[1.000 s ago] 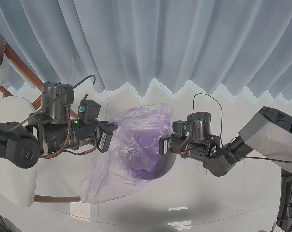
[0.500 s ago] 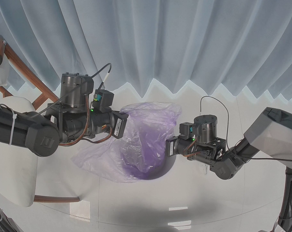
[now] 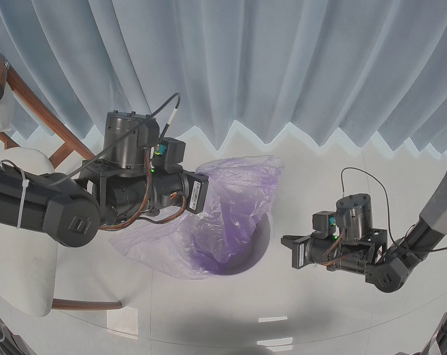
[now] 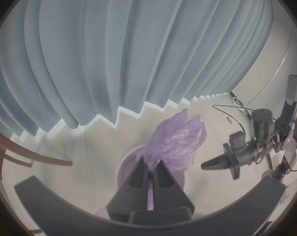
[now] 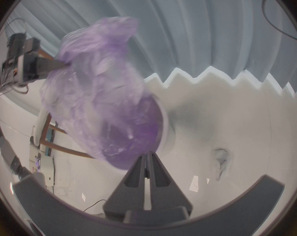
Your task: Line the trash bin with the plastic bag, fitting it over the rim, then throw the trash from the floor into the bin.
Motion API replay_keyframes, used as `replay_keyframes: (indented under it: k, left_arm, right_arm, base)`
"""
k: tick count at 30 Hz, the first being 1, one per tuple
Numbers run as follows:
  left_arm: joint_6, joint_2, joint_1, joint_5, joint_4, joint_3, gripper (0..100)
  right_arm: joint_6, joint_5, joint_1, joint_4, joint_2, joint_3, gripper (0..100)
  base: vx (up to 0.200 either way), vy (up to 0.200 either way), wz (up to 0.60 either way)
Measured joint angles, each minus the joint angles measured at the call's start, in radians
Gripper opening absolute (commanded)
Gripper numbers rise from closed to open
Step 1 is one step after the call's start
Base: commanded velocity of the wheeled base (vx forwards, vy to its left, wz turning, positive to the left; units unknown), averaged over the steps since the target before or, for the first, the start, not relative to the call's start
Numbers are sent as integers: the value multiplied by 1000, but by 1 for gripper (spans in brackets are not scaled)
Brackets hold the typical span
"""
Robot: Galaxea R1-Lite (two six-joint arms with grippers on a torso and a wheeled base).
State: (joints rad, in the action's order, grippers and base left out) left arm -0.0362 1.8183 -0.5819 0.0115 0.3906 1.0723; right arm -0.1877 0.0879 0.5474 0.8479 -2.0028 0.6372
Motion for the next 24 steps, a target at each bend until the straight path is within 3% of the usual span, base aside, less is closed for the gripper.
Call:
replay_keyframes:
  k: [11, 24]
  left_arm:
    - [23, -7, -5, 41, -6, 2, 0]
    - [37, -32, -7, 47, -9, 0, 0]
  right_arm:
    - [-2, -6, 231, 229, -128, -45, 0]
    - [-14, 1, 396, 266, -329, 211, 0]
  base:
    - [0, 0, 0]
    - [0, 0, 0]
